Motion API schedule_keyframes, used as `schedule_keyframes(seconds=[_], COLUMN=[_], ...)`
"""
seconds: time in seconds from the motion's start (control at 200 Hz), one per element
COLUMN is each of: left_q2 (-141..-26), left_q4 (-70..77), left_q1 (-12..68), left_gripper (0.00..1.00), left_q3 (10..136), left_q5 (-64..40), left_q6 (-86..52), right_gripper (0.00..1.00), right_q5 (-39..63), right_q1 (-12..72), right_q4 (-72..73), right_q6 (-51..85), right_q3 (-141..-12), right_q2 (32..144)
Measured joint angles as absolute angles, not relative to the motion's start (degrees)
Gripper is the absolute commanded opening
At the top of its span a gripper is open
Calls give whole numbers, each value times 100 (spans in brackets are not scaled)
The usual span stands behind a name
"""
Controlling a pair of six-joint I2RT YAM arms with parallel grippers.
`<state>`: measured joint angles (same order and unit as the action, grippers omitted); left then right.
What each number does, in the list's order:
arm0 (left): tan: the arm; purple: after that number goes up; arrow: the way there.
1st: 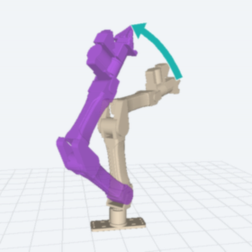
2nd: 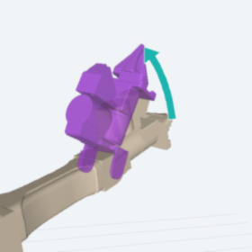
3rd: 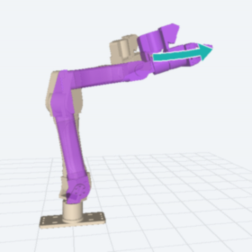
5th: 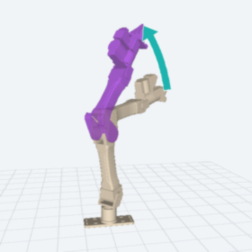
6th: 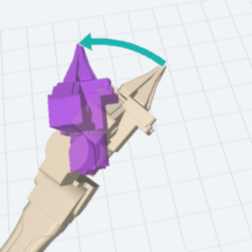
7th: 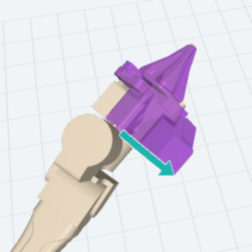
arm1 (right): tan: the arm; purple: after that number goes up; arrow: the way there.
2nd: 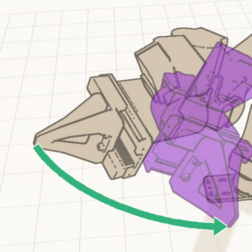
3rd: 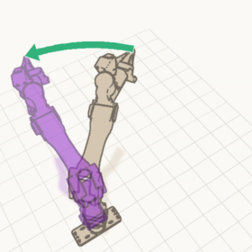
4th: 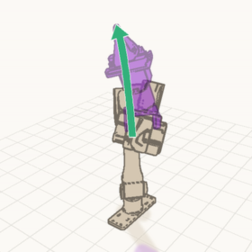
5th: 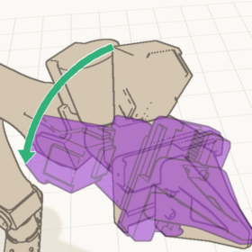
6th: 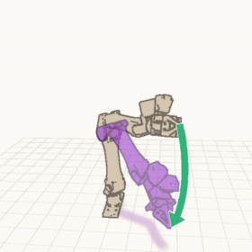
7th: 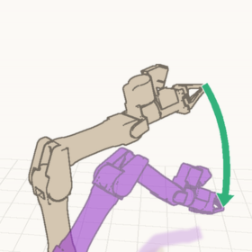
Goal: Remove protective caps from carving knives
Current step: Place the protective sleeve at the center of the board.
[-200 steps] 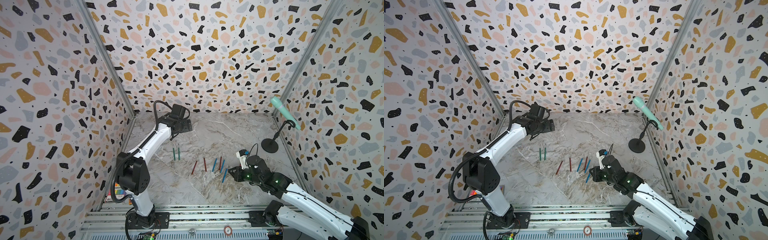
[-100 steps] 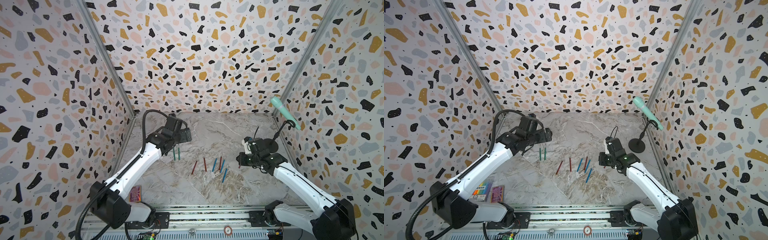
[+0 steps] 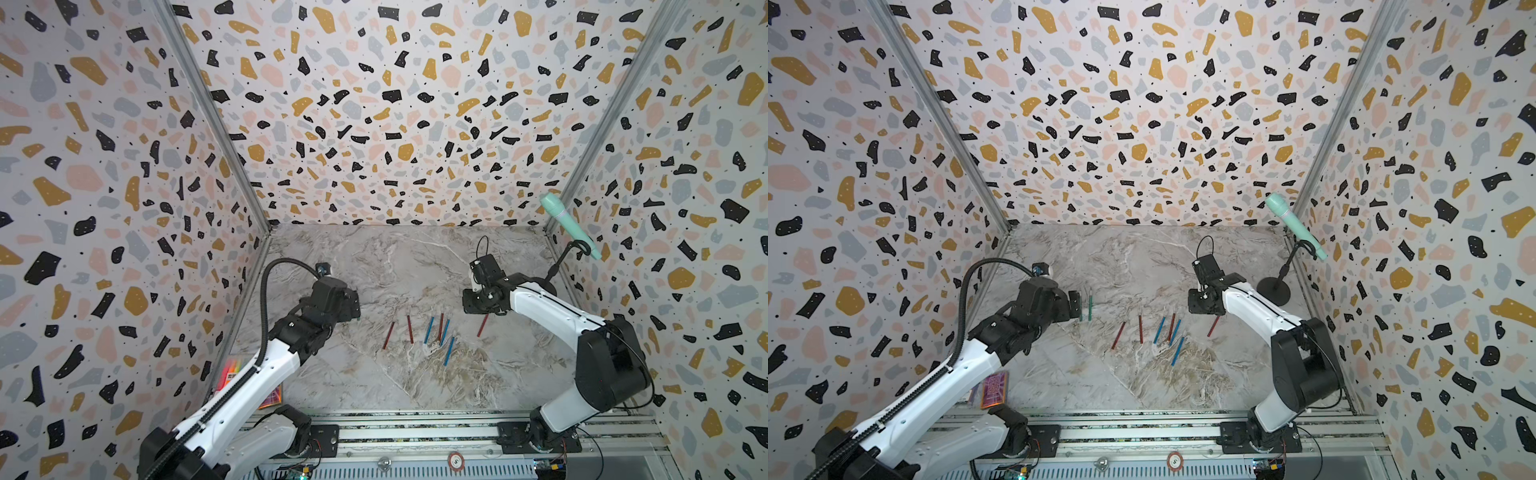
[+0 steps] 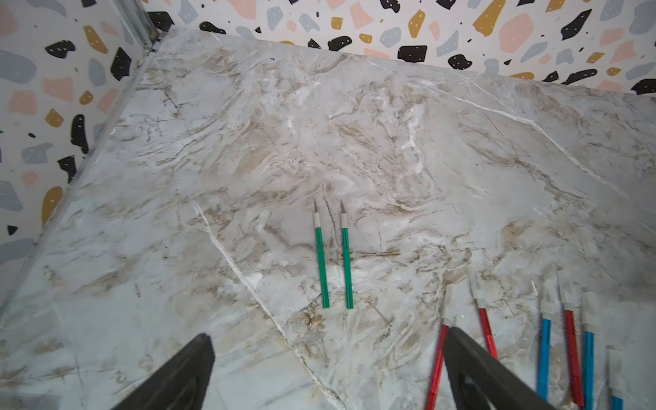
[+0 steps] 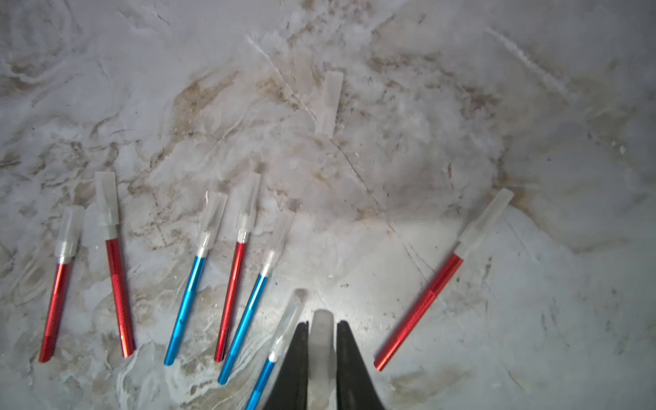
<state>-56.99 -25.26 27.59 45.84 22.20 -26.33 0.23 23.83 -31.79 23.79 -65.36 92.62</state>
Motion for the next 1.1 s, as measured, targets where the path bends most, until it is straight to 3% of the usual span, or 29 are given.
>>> schedule_keyframes(seconds=[0.395,1.096], left_q2=[-5535,-5601], left_q4=[-2521,-2526], left_q1=[2759,2759], left_gripper=[99,100], left_q3=[4429,4429], left_q5=[2711,2757], left_q6=[-2606,-2547], right_gripper=[0,0], right_q5=[-21,486], right_q1=[2016,1603], right_q4=[-3441,-3828], right_q6=[2130,2130], right_q3=[-7922,-9059], right_q2=[11067,12149])
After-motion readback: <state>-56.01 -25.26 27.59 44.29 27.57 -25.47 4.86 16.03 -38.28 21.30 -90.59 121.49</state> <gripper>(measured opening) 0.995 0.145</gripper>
